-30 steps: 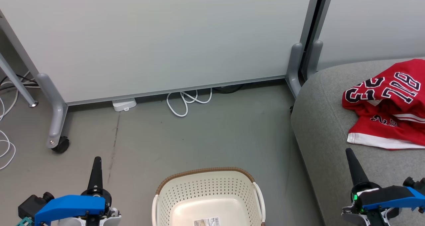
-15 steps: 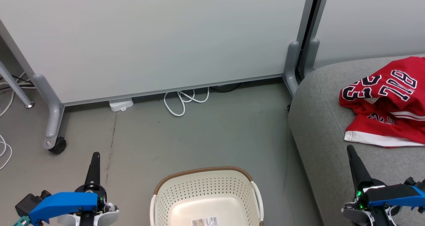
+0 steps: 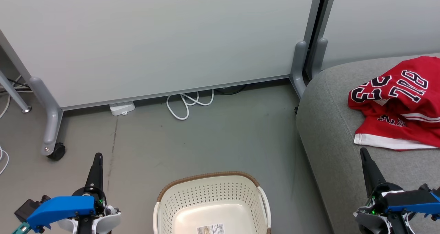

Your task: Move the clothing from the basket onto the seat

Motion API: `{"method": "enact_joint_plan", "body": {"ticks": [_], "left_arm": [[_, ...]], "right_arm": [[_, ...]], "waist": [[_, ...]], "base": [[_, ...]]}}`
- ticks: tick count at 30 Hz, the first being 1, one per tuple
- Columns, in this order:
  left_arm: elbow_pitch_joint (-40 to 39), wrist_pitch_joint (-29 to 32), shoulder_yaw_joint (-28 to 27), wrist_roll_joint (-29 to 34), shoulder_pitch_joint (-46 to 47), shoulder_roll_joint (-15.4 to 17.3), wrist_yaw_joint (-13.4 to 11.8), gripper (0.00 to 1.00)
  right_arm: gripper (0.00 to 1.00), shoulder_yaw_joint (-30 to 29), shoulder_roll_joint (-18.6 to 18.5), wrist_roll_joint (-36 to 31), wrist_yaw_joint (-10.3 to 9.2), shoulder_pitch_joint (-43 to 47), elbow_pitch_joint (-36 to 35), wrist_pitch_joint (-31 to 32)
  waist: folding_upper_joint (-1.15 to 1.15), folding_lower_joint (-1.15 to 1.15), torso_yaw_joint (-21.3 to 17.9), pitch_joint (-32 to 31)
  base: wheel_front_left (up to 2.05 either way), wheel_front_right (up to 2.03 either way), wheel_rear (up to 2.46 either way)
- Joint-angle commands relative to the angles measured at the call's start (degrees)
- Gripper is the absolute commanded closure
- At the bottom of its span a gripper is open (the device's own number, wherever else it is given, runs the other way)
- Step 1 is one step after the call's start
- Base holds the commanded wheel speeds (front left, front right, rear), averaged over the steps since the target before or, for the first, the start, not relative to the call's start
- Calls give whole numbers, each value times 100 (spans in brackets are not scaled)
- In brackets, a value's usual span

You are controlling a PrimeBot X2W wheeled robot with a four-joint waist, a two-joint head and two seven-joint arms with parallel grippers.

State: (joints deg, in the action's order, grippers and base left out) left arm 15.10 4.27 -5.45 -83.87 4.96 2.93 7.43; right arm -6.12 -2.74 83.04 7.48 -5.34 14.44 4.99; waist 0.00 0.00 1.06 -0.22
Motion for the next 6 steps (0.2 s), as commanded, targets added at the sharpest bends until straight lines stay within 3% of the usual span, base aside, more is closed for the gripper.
{"method": "enact_joint_plan", "body": {"ticks": [1,6], "left_arm": [[-45,38,-43,-125,102,0,8,100],[-66,93,-64,-316,124,-2,9,100]], "right_arm": [[100,-22,-23,142,2,-90,-39,43],[100,-30,-23,360,2,-93,-45,70]], "waist": [[0,0,-9,3],[0,0,-32,12]], "base": [[0,0,0],[0,0,0]]}}
